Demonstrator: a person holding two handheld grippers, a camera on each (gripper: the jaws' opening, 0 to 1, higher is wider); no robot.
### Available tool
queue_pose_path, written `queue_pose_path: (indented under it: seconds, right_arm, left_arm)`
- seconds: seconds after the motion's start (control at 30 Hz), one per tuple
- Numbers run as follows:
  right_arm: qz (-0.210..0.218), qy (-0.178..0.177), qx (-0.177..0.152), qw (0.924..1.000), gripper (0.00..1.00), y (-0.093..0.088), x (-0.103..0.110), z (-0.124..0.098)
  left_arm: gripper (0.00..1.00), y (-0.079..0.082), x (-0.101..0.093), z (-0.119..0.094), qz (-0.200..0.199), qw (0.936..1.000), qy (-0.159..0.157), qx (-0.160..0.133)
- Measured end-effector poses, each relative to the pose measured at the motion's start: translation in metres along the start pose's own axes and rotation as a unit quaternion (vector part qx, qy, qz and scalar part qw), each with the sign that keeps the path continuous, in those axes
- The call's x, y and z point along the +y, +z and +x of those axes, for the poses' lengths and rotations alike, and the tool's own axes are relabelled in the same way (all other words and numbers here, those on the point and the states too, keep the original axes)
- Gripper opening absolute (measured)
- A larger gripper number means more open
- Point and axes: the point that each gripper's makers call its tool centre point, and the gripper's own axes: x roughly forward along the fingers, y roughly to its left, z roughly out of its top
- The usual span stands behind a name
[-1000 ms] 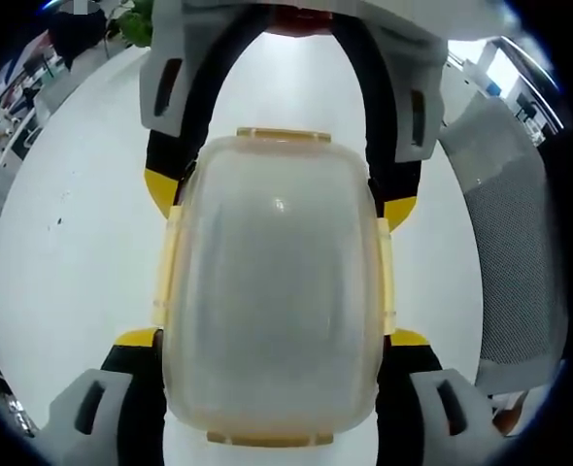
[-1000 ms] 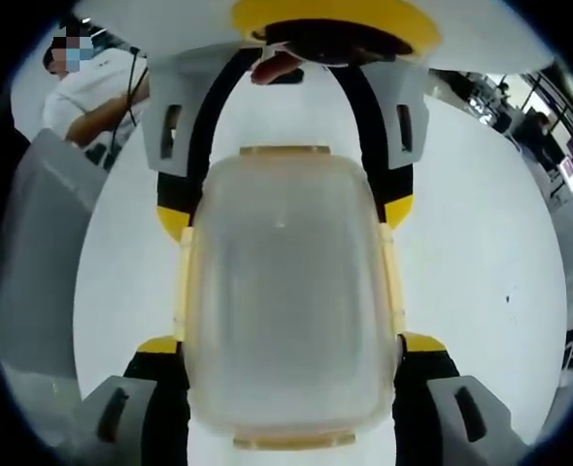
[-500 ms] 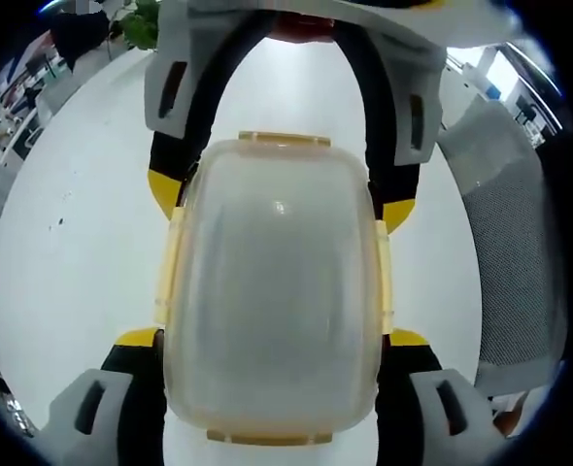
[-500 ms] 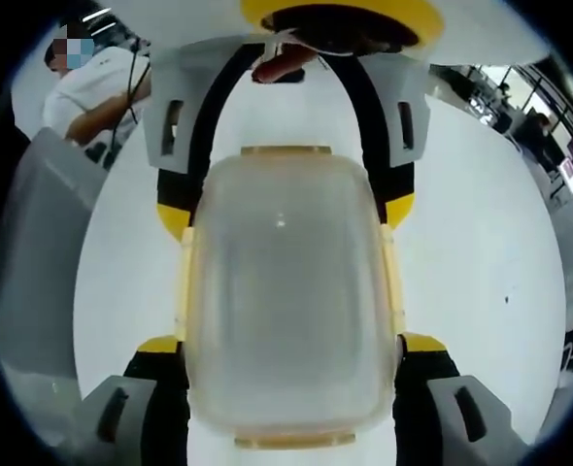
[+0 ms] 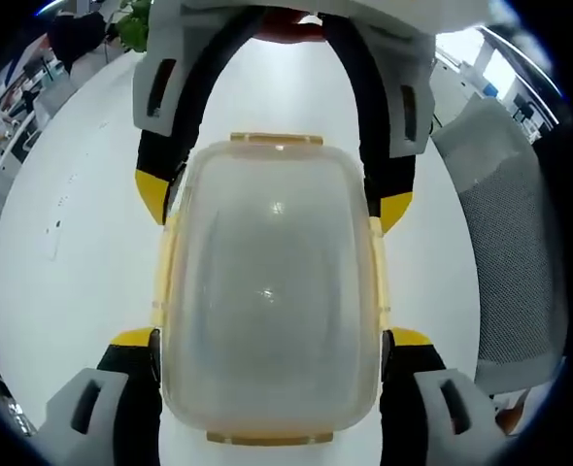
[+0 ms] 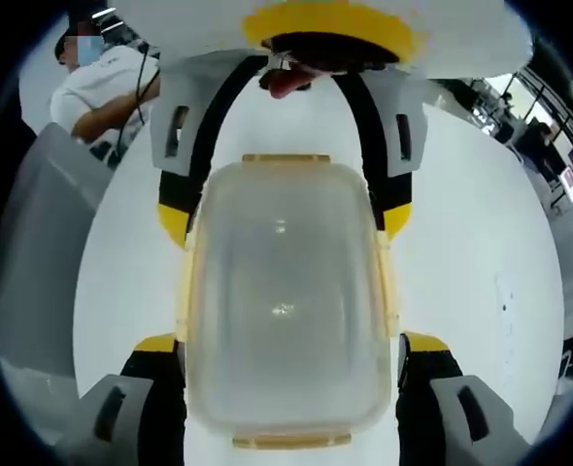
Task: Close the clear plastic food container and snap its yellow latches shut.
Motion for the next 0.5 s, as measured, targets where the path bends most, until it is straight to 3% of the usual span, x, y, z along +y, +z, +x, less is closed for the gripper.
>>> queue_pose_path:
  seconds: [0.23,0.5]
  right_arm:
    - [0.003,0.005,-0.008,1.0000,0.92,-0.0023,0.0041,-0.0043]
    - [0.003,-0.001,-0.028,0.9996,0.89,0.0014,0.0075,-0.0093]
  left_arm:
    - [0.95,0.0069,0.0008,-0.0052,-0.004,0.9999,0.003,-0.014]
    - [0.92,0.0018,0.0022,-0.0082,-0.021,0.9994,0.017,-0.020]
